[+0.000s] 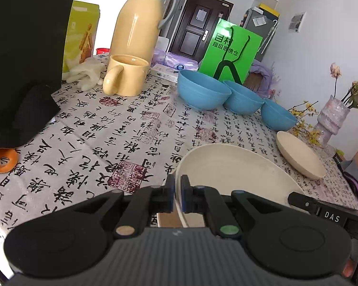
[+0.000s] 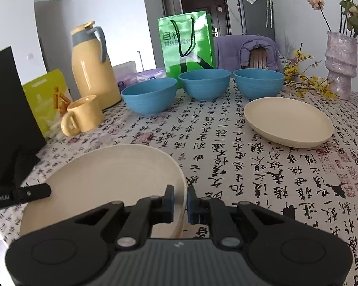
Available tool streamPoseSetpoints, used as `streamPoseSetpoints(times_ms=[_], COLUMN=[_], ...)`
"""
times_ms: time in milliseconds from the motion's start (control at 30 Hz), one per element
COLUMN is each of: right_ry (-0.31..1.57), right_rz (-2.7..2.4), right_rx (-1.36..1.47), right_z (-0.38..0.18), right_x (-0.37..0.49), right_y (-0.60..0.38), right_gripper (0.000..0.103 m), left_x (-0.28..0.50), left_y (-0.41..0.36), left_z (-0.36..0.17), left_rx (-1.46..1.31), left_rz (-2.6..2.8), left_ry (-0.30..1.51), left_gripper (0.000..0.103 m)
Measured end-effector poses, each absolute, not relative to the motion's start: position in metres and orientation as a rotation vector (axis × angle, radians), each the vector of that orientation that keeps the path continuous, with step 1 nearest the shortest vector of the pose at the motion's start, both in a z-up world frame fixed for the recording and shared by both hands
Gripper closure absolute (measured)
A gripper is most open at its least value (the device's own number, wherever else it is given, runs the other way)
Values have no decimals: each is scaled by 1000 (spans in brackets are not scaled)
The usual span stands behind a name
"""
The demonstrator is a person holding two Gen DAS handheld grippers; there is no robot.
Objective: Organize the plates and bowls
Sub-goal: 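Carry the held plate over the first plate and lower it on top, then open both grippers and withdraw from the stacked plates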
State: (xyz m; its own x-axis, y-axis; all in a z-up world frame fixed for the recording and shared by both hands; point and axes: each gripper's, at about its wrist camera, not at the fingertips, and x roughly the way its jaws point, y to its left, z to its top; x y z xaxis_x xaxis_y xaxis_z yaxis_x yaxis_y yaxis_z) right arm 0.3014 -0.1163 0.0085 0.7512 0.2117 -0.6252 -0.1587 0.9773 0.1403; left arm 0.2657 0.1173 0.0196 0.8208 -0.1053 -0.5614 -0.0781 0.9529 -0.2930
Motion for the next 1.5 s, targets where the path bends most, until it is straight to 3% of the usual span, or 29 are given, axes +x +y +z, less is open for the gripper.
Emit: streamPoseSetpoints(times_ms=[233, 500, 667, 800, 933, 1033, 1267, 1500], right_ry=[720, 699, 700, 678, 653, 621, 541, 546], right_rz=[202, 224, 231, 225, 230, 229, 198, 156], right_rx=[64, -10, 0, 16, 45, 48, 3, -4], right_z=[-7, -10, -7, 3, 19, 35, 59, 47], right_x=[308, 302, 302, 297, 289, 276, 225, 149], right_y=[-110, -100, -105, -117, -136, -152, -187, -222], right_gripper=[92, 82, 64, 58, 54, 46, 22, 10], left_x=[273, 271, 269, 259, 242, 225, 175, 123], left_y=[115, 117, 120, 120, 110, 95, 63, 36], left_z=[12, 8, 10, 23, 43, 53, 62, 53], left_rx=[-263, -241, -257, -246, -233, -190, -108, -57], left_rz=[13, 13, 32, 42, 15, -7, -36, -77], left_ry=[621, 610, 625, 607, 567, 540, 498, 460], left_gripper=[97, 95, 92, 91, 66, 60, 21, 4])
